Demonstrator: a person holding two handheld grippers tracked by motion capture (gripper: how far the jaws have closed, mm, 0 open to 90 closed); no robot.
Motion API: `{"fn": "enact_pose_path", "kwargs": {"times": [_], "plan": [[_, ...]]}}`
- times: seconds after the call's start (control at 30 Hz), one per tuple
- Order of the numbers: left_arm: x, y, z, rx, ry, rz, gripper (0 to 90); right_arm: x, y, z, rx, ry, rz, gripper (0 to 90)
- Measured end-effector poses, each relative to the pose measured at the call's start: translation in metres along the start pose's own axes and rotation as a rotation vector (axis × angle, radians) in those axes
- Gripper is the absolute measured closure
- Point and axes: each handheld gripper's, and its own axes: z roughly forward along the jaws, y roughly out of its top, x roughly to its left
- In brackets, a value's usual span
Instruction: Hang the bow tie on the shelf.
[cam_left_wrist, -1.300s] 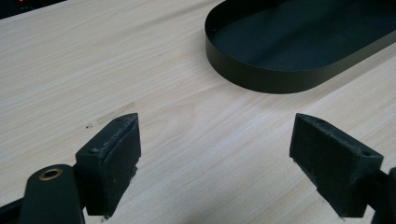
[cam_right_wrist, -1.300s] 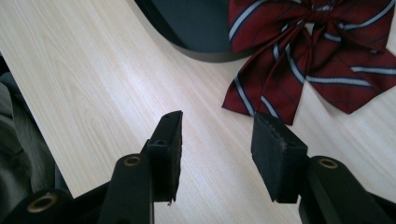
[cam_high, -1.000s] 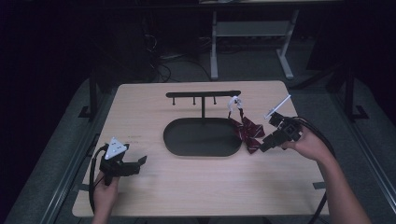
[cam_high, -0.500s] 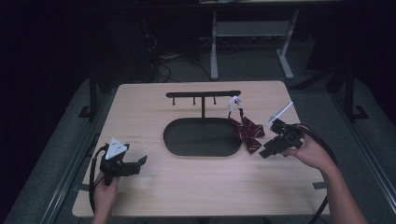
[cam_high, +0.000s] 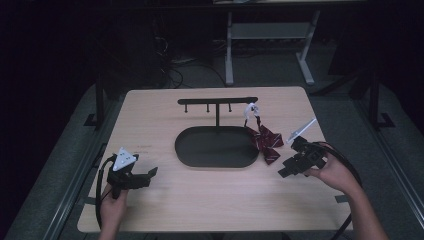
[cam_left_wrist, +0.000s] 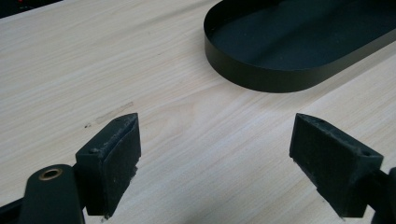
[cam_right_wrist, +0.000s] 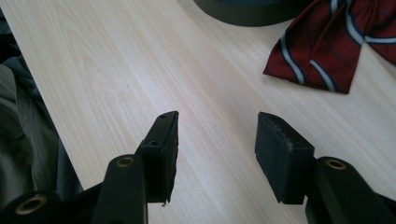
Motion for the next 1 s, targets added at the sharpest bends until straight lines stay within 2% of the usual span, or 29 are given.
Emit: {"fn": "enact_pose_path", "kwargs": {"times": [0.57, 0.77, 0.9, 1.0], "plan": [[0.000, 0.000, 0.001, 0.006, -0.001, 0.004, 16.3, 0.008, -0.023, 0.014, -0.014, 0.015, -0.002, 48.4], [0.000, 0.000, 0.001, 0.007, -0.001, 0.005, 16.3, 0.011, -0.030, 0.016, -0.024, 0.006, 0.010, 47.5], [0.000, 0.000, 0.001, 0.008, -0.001, 0.005, 16.3, 0.011, -0.037, 0.017, -0.046, -0.003, 0.030, 45.9], [0.000, 0.000, 0.001, 0.008, -0.001, 0.004, 16.3, 0.012, -0.043, 0.019, -0.086, -0.018, 0.054, 45.0]]}}
